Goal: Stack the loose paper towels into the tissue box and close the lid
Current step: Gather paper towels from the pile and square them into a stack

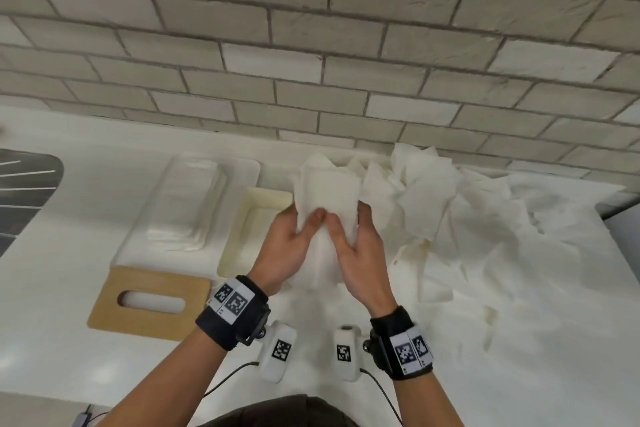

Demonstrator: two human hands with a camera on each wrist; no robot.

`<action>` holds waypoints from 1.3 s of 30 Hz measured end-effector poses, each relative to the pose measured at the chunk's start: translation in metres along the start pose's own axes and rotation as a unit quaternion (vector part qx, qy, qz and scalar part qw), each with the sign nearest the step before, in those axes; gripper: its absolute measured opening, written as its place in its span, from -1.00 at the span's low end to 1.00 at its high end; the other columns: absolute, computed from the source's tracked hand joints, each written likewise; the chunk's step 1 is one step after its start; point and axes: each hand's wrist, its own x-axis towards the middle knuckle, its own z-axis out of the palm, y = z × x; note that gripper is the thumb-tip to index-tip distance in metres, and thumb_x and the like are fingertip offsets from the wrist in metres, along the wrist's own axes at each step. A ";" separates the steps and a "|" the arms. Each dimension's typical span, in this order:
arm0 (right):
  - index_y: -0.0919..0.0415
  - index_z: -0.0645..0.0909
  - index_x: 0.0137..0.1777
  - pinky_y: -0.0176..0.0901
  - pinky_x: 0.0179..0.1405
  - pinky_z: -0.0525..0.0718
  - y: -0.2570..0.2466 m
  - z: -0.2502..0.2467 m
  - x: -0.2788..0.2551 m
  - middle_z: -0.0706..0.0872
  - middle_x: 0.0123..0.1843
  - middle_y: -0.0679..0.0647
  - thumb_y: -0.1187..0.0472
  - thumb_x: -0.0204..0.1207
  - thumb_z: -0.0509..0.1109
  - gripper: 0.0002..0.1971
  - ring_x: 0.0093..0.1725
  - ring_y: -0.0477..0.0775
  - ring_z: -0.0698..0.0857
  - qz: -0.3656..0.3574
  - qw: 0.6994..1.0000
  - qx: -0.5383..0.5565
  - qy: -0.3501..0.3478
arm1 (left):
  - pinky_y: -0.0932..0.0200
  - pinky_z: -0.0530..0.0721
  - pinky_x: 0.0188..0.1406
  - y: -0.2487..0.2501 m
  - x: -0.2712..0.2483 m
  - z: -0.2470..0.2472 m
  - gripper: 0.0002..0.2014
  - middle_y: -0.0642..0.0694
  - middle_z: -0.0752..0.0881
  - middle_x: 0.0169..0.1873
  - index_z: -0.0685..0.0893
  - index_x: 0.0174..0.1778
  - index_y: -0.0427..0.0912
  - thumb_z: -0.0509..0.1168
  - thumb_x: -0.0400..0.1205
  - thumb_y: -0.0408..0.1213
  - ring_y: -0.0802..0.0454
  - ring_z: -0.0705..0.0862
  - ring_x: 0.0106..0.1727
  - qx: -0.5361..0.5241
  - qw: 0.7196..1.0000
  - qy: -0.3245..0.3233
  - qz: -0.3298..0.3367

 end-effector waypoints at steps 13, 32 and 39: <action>0.03 0.55 0.49 -0.43 -0.03 0.68 -0.003 0.072 -0.041 0.88 0.13 -0.21 -0.01 0.87 0.32 -0.72 0.06 -0.27 0.84 0.040 0.997 -0.021 -0.063 | -0.36 0.69 0.51 -0.009 0.005 -0.094 -0.71 -0.11 0.86 0.32 0.68 0.50 -0.14 0.19 0.92 -0.21 -0.15 0.82 0.38 -0.122 0.988 0.064 -0.072; 0.51 0.42 0.57 0.05 0.46 0.67 0.028 0.194 0.018 0.59 0.51 0.41 0.44 0.75 0.35 -0.57 0.50 0.38 0.66 0.170 0.925 -0.307 -0.150 | -0.21 0.66 0.39 -0.091 0.005 -0.157 -0.29 -0.35 0.66 0.48 0.25 0.81 -0.10 0.26 0.70 -0.43 -0.34 0.63 0.51 0.429 0.892 -0.035 -0.138; 0.24 0.52 0.57 -0.04 0.11 0.68 0.005 0.143 0.017 0.68 0.35 0.33 0.14 0.83 0.28 -0.63 0.26 0.36 0.77 0.125 0.919 -0.351 -0.133 | -0.26 0.61 0.45 -0.087 -0.002 -0.151 -0.32 -0.28 0.66 0.50 0.28 0.79 -0.08 0.30 0.73 -0.41 -0.33 0.59 0.53 0.432 0.894 0.002 -0.114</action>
